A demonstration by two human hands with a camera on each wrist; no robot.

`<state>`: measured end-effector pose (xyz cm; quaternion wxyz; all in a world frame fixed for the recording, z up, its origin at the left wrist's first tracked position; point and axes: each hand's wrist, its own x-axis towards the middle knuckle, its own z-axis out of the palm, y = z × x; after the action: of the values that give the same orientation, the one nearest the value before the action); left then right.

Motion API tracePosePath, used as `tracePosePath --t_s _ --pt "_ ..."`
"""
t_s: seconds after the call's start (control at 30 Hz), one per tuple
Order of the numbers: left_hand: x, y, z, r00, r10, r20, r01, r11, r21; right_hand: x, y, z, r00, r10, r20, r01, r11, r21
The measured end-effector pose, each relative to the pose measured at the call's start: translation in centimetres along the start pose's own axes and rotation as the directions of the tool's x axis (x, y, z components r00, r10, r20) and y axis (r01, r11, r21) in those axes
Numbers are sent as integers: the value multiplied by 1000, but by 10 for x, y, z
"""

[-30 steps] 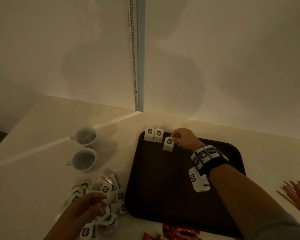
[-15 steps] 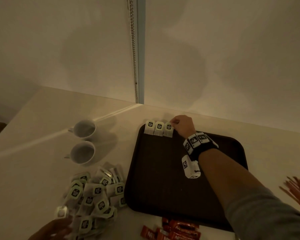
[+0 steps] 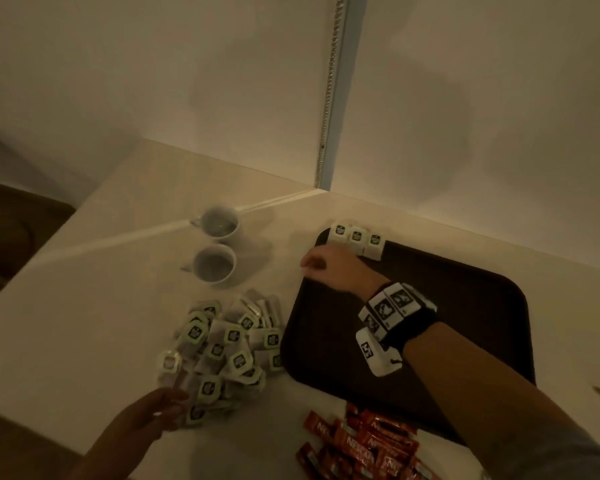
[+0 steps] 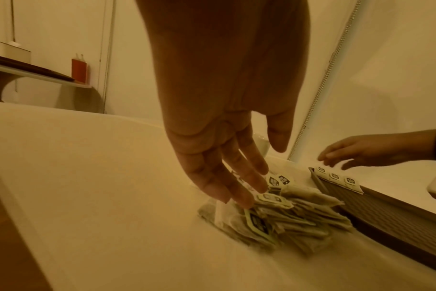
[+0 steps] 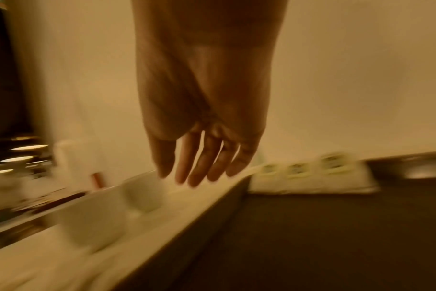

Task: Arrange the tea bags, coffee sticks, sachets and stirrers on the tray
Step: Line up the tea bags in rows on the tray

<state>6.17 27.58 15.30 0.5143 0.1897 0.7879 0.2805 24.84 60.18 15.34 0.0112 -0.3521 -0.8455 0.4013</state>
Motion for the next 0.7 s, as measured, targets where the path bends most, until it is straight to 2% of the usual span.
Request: tracePosePath --t_s 0.07,0.17,0.23,0.3,0.4,0.5,0.6,0.7 --pt "-7 -6 2 1000 31 3 -31 999 -16 3 -23 31 987 -36 154 44 998 -50" --pt "-18 -12 1 997 77 7 -77 996 -35 15 -43 71 967 57 250 -17 987 -159" --pt "-22 -20 -2 995 98 3 -98 995 -33 21 -48 89 965 75 252 -5 964 -266" --pt "-26 -27 -6 993 115 13 -115 993 -9 23 -49 99 979 65 195 11 932 -363" --pt "-29 -34 -11 988 149 31 -149 989 17 23 -53 108 985 43 168 35 899 -436" --pt "-30 -36 -13 981 196 -1 -196 980 -18 21 -59 114 987 2 159 62 915 -399" --pt "-28 -29 -15 970 242 -6 -242 969 -43 20 -63 111 994 -23 109 50 965 -255" --pt "-23 -12 -19 955 297 15 -295 954 -57 19 -70 96 992 -87 90 98 987 -130"
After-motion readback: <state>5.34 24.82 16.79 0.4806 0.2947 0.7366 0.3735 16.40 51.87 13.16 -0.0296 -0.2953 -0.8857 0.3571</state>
